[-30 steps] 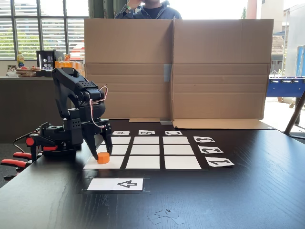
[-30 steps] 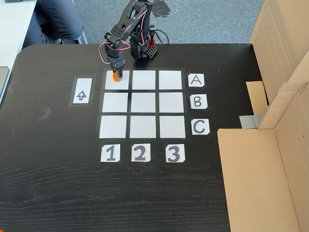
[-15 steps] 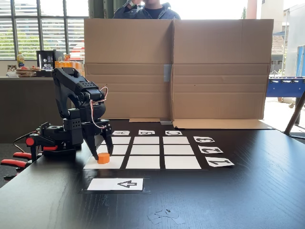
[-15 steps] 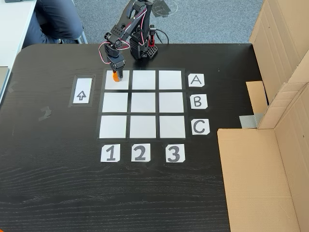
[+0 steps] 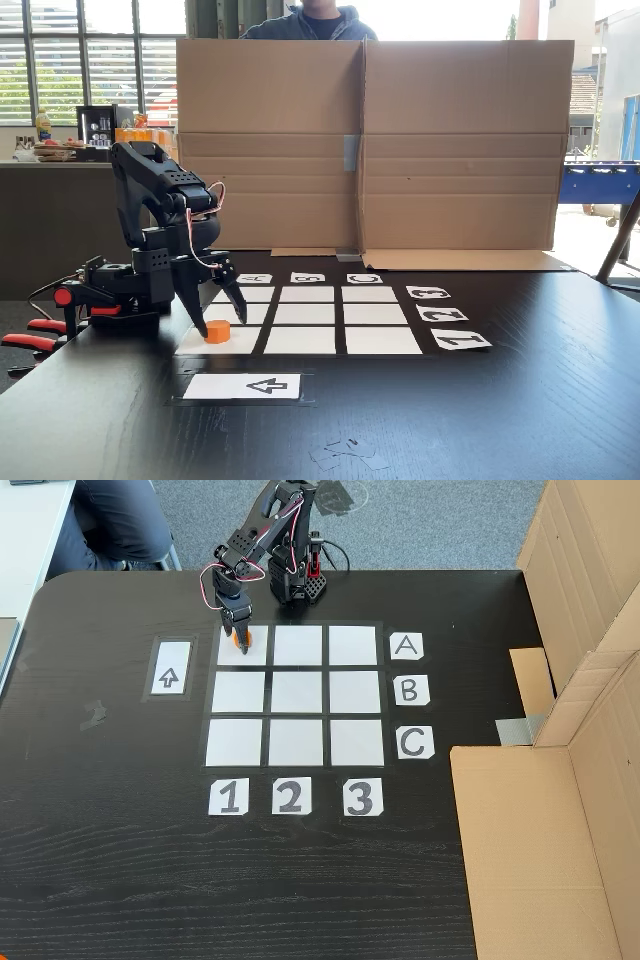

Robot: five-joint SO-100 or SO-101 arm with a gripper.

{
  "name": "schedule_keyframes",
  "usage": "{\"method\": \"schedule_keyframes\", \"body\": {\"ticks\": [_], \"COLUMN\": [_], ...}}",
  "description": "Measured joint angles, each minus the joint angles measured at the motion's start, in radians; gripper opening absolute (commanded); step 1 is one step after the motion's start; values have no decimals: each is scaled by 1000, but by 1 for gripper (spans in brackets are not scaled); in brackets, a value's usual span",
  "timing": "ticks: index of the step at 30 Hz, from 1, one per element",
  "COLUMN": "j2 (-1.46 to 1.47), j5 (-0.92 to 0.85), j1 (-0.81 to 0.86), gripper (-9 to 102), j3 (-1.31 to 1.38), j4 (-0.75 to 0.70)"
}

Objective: Pick up the round, orange token and place it in the grid on square A1.

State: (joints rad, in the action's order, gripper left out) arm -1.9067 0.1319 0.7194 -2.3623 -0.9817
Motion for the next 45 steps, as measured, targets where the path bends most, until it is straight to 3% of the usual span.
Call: {"method": "schedule_keyframes", "body": {"ticks": [19, 34, 45], "j2": [-160, -476, -773], "j5": [0, 0, 0], "j1": [235, 413, 689], "gripper": [38, 36, 36], "j3": [236, 196, 8], "j4": [9, -58, -60]}}
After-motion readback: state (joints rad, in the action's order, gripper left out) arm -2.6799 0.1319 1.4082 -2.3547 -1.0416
